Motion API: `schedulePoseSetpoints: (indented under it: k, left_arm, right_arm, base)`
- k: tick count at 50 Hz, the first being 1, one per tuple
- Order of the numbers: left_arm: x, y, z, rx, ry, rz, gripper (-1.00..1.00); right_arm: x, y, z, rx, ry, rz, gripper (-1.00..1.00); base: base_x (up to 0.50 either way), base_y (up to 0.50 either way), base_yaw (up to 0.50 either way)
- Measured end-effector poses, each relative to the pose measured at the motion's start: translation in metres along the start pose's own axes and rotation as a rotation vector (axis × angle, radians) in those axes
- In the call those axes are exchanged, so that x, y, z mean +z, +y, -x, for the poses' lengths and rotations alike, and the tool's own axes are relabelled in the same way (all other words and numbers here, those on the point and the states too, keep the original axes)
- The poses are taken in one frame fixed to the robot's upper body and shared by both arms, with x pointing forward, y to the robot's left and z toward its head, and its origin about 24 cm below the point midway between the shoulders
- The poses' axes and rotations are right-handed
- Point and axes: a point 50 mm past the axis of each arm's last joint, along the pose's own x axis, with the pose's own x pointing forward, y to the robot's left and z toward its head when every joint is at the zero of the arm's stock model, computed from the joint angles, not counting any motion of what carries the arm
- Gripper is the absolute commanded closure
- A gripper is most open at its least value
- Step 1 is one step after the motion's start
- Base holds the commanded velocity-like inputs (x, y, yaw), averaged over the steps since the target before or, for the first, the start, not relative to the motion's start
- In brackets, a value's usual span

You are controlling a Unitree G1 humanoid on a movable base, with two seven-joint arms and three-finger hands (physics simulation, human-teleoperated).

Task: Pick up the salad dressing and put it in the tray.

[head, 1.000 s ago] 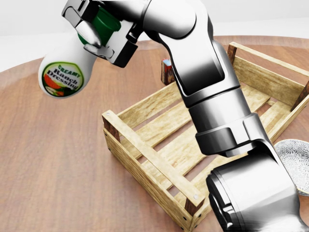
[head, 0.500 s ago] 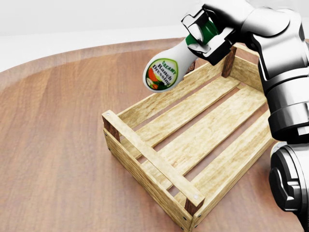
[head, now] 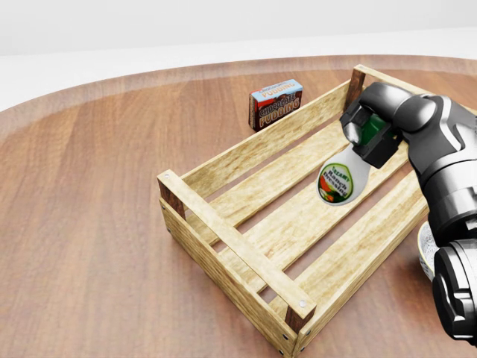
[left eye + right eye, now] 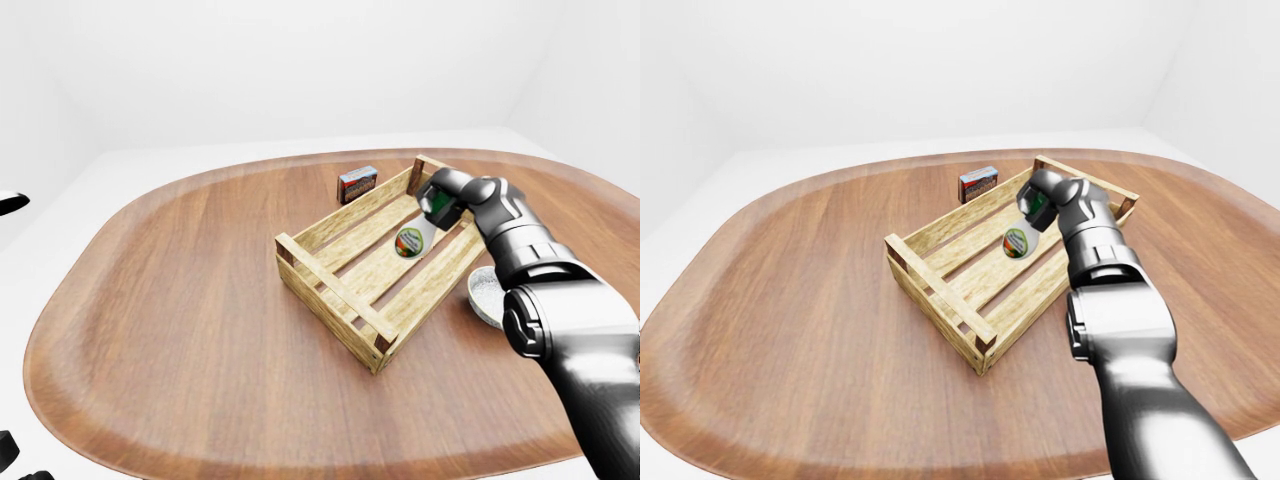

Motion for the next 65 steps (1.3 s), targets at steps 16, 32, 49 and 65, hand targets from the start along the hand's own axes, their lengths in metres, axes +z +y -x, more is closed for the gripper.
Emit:
schedulePoseSetpoints:
  k: [16,32,49,65]
  left_arm:
    - [-0.002,0.000,0.001,0.000,0.008,0.000,-1.00]
    - [-0.007,0.001,0.001,0.000,0.025,0.004,-1.00]
    - [-0.009,0.001,0.001,0.001,0.035,0.006,-1.00]
    - [-0.009,0.001,0.002,0.000,0.034,0.006,-1.00]
  right_arm:
    - [-0.004,0.019,-0.009,-0.139,0.100,0.257,0.98]
    - [-0.013,0.043,-0.015,-0.064,0.133,0.303,0.98]
    - [-0.042,0.049,-0.014,-0.033,0.199,0.278,0.98]
    - [-0.051,0.053,-0.014,-0.057,0.200,0.219,0.98]
  base:
    - [0.00,0.00,0.00]
    - [0.00,0.00,0.00]
    - [0.00,0.00,0.00]
    - [0.00,0.00,0.00]
